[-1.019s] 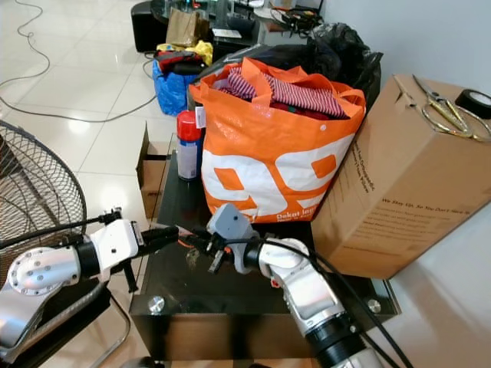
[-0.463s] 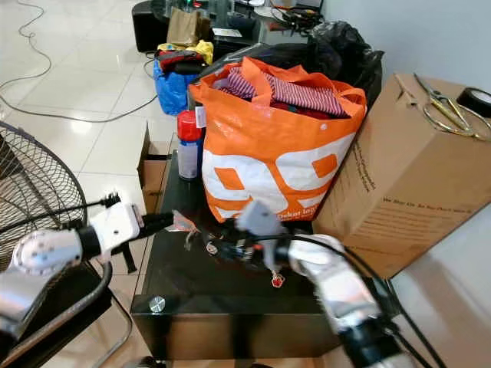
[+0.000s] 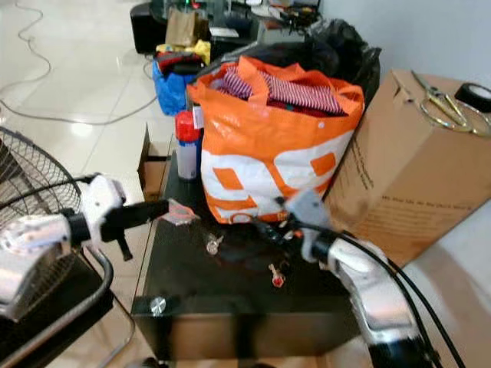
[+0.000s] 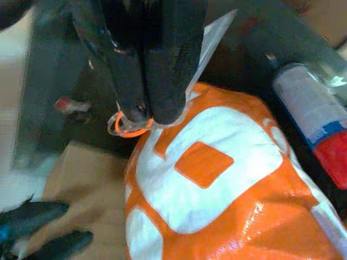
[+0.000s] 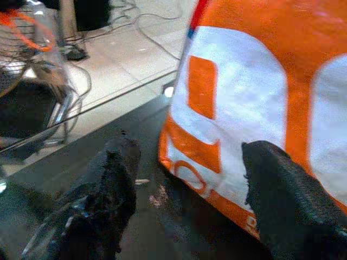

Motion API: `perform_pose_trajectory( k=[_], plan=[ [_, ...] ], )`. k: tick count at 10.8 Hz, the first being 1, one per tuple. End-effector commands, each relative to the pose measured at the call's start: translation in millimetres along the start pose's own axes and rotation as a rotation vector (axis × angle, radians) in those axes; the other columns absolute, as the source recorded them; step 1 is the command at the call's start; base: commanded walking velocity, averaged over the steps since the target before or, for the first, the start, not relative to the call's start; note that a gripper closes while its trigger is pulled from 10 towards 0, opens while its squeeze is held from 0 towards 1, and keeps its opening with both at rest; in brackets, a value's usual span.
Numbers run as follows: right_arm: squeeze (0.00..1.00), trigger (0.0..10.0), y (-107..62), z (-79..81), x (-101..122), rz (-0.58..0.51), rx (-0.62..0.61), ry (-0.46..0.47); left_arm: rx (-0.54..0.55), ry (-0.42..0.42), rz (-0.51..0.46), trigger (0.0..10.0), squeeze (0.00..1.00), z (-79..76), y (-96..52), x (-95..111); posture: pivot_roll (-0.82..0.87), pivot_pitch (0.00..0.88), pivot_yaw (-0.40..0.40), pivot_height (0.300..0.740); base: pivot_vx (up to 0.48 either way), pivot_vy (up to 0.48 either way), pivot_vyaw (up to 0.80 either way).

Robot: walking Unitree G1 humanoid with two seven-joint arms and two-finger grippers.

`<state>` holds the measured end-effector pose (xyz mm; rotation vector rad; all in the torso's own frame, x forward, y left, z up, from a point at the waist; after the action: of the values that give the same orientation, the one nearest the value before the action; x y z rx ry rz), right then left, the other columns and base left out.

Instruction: Hang keys on a hook

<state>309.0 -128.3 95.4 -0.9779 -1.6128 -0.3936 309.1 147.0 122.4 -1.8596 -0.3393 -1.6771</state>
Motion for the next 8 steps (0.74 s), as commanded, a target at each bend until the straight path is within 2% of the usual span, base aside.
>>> perform_pose_trajectory(
  k=[1, 2, 4, 6, 8],
  plan=[
    [1.00, 10.0, -6.9, -10.2, 2.8, 0.002, -0.065, 0.005, -0.027, -0.026, -0.040, 0.0, 0.00, -3.7, -3.1, 10.6, -0.02, 0.000, -0.061, 0.732, 0.000, 0.000, 0.00],
    [1.00, 10.0, -18.5, -11.3, -5.0, 0.074, -0.199, 0.127, -0.087, -0.163, -0.151, 0.0, 0.00, -17.0, -8.2, 29.0, -0.04, 0.000, -0.056, 0.732, 0.000, 0.000, 0.00],
    [1.00, 10.0, -21.6, -9.1, -0.7, 0.051, -0.250, 0.096, -0.073, -0.208, -0.209, 0.0, 0.00, -20.5, -6.9, 36.3, -0.04, 0.000, -0.056, 0.732, 0.000, 0.000, 0.00],
    [1.00, 10.0, -27.2, -4.4, -5.8, 0.056, -0.352, 0.135, 0.136, -0.119, -0.227, 0.0, 0.00, -11.7, 5.7, 27.0, -0.03, 0.000, -0.063, 0.732, 0.000, 0.000, 0.00],
    [1.00, 10.0, -29.5, -6.8, -12.9, 0.102, -0.458, 0.177, 0.237, -0.045, -0.280, 0.0, 0.00, -13.5, 11.6, 35.6, -0.05, 0.000, -0.050, 0.732, 0.000, 0.000, 0.00]
  ],
)
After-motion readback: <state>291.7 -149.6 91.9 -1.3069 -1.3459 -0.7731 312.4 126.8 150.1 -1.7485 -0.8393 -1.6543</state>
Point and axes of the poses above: a point about 5 cm out from each wrist's last joint towards the gripper, its own y axis pointing out of the wrist towards the gripper, its own x axis along the axis of the wrist's last joint, z = x × y, the point moved 6 cm from there along y, pointing out of the wrist towards the gripper, and after that the axes turned 11 degrees about -y, right-handed, at the moved point
